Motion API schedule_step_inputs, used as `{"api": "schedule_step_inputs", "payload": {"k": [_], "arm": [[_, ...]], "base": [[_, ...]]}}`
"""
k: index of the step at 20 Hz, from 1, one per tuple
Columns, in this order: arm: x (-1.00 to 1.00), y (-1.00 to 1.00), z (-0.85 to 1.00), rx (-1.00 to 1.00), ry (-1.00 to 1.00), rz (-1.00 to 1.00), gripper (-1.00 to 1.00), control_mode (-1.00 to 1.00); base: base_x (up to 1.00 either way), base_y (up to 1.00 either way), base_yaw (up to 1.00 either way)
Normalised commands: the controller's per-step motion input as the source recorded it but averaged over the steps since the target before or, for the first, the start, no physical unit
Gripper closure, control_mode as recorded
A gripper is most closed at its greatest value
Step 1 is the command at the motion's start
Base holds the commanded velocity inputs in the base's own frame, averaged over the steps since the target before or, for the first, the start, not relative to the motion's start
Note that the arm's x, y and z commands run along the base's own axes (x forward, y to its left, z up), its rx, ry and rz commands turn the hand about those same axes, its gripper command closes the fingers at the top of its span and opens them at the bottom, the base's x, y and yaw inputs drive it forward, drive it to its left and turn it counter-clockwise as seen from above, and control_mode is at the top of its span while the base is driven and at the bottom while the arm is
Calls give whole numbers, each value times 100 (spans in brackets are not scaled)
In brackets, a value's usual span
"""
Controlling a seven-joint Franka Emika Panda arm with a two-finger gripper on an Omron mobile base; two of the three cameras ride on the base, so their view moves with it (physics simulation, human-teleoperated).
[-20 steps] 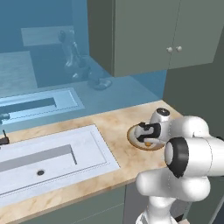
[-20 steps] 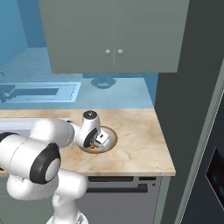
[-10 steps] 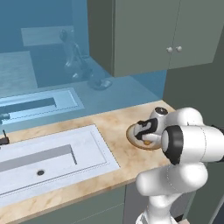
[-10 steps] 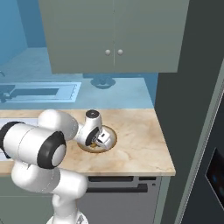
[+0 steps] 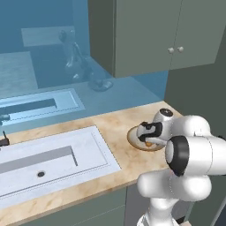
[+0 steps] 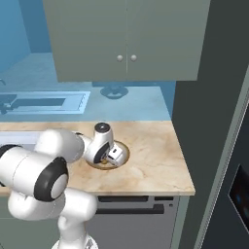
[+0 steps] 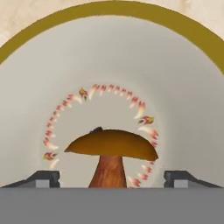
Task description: Take the garlic, mango, and mushroom from the freezer and place them in the bowl on the counter.
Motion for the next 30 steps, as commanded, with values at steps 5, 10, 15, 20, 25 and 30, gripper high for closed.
{"api": "schedule_step_inputs", "payload": {"k": [5, 10, 15, 20, 25, 30], "arm": [[-38, 0, 33, 0, -11, 0, -100, -100], [-76, 0, 93, 0, -13, 0, -100, -100], [-89, 0, 90, 0, 0, 0, -100, -100], [-98, -1, 95, 0, 0, -1, -100, -100], [-78, -4, 99, 0, 0, 0, -100, -100], [-61, 0, 74, 0, -1, 0, -100, -100]], "base": [[0, 0, 0], [0, 0, 0], [0, 0, 0], [0, 0, 0], [0, 0, 0], [0, 0, 0]]}}
